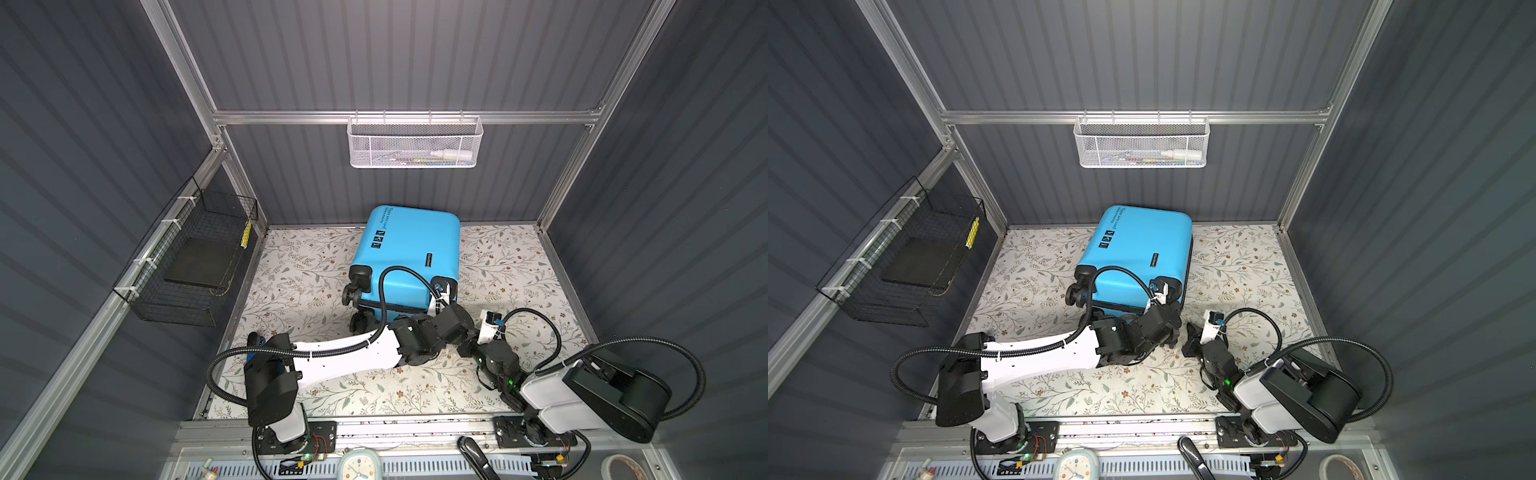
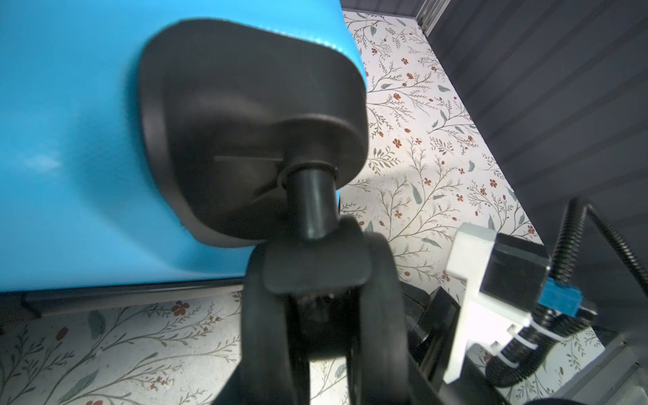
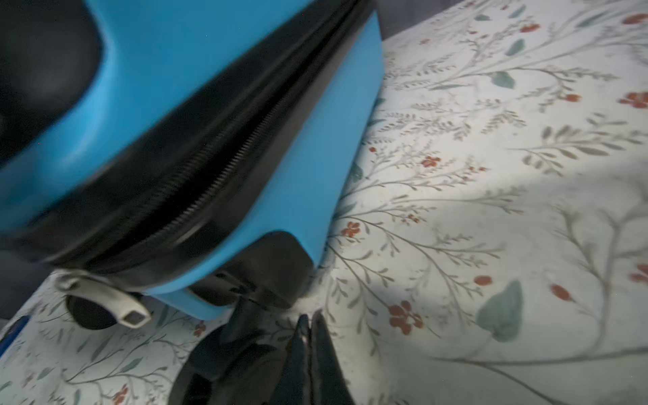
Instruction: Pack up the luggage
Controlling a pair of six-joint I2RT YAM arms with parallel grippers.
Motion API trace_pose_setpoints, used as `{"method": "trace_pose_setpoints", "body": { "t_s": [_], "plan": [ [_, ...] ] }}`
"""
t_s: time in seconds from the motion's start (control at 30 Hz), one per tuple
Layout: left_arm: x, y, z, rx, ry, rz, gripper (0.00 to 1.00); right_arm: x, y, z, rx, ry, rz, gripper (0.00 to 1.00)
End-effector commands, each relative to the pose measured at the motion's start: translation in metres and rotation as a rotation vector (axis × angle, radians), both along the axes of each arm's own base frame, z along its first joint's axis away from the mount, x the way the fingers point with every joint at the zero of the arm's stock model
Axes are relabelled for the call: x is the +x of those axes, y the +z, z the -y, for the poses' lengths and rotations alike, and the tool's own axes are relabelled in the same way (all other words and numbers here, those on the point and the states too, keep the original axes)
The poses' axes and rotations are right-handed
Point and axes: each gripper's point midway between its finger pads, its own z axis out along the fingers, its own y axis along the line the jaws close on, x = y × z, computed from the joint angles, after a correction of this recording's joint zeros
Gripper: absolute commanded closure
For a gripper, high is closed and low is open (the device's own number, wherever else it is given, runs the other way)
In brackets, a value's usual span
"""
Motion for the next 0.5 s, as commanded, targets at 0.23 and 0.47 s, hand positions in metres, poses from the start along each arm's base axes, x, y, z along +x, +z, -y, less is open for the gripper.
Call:
{"method": "trace_pose_setpoints", "body": {
  "t_s": [0.23,0.47],
  "plan": [
    [0.002,0.104,0.024,-0.275,-0.096,0.185,1.00,-0.024,0.026,-0.029,0.030,0.220,0.130,0.58],
    [0.001,0.123,0.031,-0.315,-0.117,0.205,1.00,-0.025,0.028,-0.034,0.017,0.247,0.146,0.50]
  ]
}}
